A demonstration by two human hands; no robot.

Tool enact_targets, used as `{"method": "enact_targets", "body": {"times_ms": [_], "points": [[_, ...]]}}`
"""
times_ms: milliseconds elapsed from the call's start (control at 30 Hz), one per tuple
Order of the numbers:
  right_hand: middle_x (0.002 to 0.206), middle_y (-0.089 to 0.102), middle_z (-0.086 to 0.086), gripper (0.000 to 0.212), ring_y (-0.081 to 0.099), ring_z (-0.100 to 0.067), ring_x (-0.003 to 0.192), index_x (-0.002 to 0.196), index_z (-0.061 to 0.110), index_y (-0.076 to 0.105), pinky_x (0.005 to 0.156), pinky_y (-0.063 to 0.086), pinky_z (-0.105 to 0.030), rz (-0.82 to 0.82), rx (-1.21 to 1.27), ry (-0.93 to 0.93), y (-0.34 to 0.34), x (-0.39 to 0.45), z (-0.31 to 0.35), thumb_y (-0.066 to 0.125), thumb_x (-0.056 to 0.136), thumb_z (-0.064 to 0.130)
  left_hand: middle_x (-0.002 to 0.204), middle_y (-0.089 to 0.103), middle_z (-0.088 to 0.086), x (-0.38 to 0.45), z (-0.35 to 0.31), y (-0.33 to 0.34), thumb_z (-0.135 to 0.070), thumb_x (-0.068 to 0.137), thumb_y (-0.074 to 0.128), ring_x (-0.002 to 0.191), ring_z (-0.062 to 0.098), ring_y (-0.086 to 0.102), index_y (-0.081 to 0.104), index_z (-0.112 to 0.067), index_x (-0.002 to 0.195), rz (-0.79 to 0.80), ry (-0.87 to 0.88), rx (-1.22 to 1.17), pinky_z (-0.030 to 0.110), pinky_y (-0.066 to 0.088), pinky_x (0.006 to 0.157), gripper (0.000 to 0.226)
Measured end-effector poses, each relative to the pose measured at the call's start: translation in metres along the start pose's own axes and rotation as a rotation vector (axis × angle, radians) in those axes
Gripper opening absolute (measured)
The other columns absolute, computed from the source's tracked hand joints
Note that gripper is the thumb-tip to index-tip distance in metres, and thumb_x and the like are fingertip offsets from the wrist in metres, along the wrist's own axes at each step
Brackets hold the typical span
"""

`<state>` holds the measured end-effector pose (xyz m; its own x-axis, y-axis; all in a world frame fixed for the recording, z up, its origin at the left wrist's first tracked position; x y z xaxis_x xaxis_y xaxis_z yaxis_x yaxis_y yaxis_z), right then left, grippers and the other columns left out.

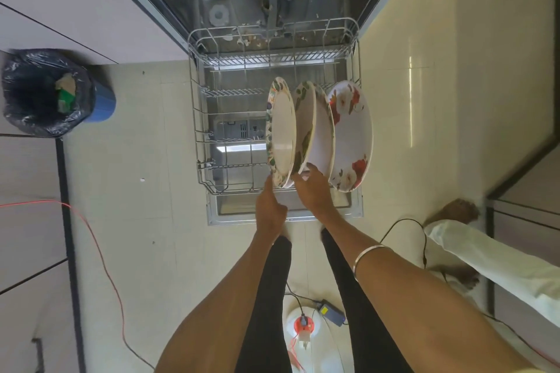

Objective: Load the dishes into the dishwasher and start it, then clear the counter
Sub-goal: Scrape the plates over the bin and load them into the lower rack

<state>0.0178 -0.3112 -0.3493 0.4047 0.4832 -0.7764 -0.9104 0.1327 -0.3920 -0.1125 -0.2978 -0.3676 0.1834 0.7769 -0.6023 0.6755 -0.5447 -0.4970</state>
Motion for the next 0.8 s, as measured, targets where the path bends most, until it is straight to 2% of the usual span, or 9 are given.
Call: {"method": "enact_targets", "body": {"times_ms": [100, 233, 300, 400, 500, 567, 667, 733, 800], "points": [[0.141, 0.055, -0.006, 0.044, 0.051, -0.026, 0.130, 0.139, 0.013, 0.047, 0.110, 0.039, -0.036, -0.006, -0.021, -0.001, 0.001, -0.012, -0.013, 0.055, 0.098, 0.027, 0.111, 0.068, -0.003, -0.010, 0.034, -0.014, -0.005, 0.090, 0.067, 0.096, 0.020, 0.069, 0.058, -0.015, 0.123, -0.060, -0.022, -0.021, 0.029, 0.060, 0.079, 0.036], [0.116, 0.062, -0.008, 0.034, 0.060, -0.030, 0.113, 0.121, 0.009, 0.054, 0.103, 0.049, -0.043, -0.042, -0.087, -0.004, 0.005, -0.022, -0.030, 0.053, 0.088, 0.009, 0.125, 0.065, 0.008, -0.015, 0.072, -0.026, 0.006, 0.084, 0.064, 0.113, 0.027, 0.062, 0.055, -0.011, 0.132, -0.064, -0.113, 0.083, 0.045, 0.055, 0.095, 0.052], [0.111, 0.062, -0.009, 0.036, 0.060, -0.030, 0.110, 0.122, 0.007, 0.054, 0.100, 0.050, -0.042, -0.053, -0.119, -0.020, 0.006, -0.027, -0.033, 0.049, 0.086, 0.003, 0.130, 0.062, 0.009, -0.014, 0.080, -0.028, 0.007, 0.084, 0.061, 0.119, 0.028, 0.058, 0.056, -0.011, 0.132, -0.057, -0.126, 0.117, 0.047, 0.051, 0.100, 0.052], [0.124, 0.059, -0.011, 0.048, 0.057, -0.030, 0.116, 0.138, 0.011, 0.046, 0.096, 0.046, -0.034, -0.050, -0.202, -0.078, 0.011, -0.035, -0.033, 0.047, 0.091, 0.001, 0.123, 0.065, 0.008, -0.007, 0.082, -0.024, 0.004, 0.085, 0.061, 0.112, 0.026, 0.062, 0.060, -0.014, 0.125, -0.041, -0.076, 0.109, 0.045, 0.055, 0.095, 0.044], [0.121, 0.061, -0.011, 0.043, 0.061, -0.030, 0.111, 0.135, 0.009, 0.047, 0.093, 0.051, -0.037, -0.082, -0.311, -0.155, 0.015, -0.034, -0.039, 0.050, 0.093, 0.000, 0.125, 0.065, 0.006, -0.007, 0.071, -0.019, 0.007, 0.090, 0.058, 0.114, 0.021, 0.061, 0.061, -0.010, 0.126, -0.059, -0.032, 0.087, 0.032, 0.051, 0.101, 0.040], [0.120, 0.062, -0.011, 0.039, 0.063, -0.029, 0.109, 0.134, 0.008, 0.048, 0.092, 0.053, -0.037, -0.100, -0.361, -0.206, 0.017, -0.030, -0.045, 0.051, 0.096, 0.002, 0.113, 0.069, 0.002, -0.008, 0.058, -0.017, 0.002, 0.093, 0.060, 0.102, 0.014, 0.064, 0.065, -0.013, 0.117, -0.079, 0.030, 0.071, 0.019, 0.052, 0.088, 0.029], [0.124, 0.058, -0.013, 0.038, 0.060, -0.029, 0.110, 0.135, 0.005, 0.044, 0.092, 0.055, -0.038, -0.111, -0.508, -0.278, 0.021, -0.026, -0.052, 0.051, 0.098, 0.006, 0.095, 0.067, -0.005, -0.005, 0.059, -0.007, -0.015, 0.095, 0.063, 0.089, 0.011, 0.066, 0.061, -0.024, 0.104, -0.112, 0.114, 0.103, 0.023, 0.058, 0.075, 0.013], [0.131, 0.053, -0.016, 0.046, 0.058, -0.030, 0.115, 0.140, 0.002, 0.040, 0.093, 0.054, -0.037, -0.114, -0.597, -0.351, 0.028, -0.020, -0.056, 0.054, 0.096, 0.006, 0.111, 0.067, -0.001, 0.001, 0.070, 0.002, -0.007, 0.094, 0.059, 0.103, 0.016, 0.064, 0.058, -0.023, 0.117, -0.132, 0.122, 0.167, 0.036, 0.058, 0.088, 0.028], [0.137, 0.051, -0.019, 0.055, 0.057, -0.029, 0.120, 0.144, 0.000, 0.037, 0.094, 0.055, -0.034, -0.172, -0.692, -0.436, 0.039, -0.008, -0.064, 0.060, 0.095, 0.010, 0.135, 0.058, 0.009, 0.007, 0.076, 0.016, 0.003, 0.094, 0.050, 0.126, 0.026, 0.053, 0.051, -0.012, 0.136, -0.142, 0.200, 0.299, 0.041, 0.044, 0.109, 0.044]]}}
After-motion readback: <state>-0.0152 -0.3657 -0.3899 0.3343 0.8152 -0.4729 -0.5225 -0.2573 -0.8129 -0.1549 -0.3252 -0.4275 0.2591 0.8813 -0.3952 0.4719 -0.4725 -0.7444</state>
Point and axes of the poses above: each hand's wrist, its own x-axis towards the middle knuckle, its own y-axis out of the palm, z = x × y, the point moved 5 cm from there along x, towards the middle knuckle
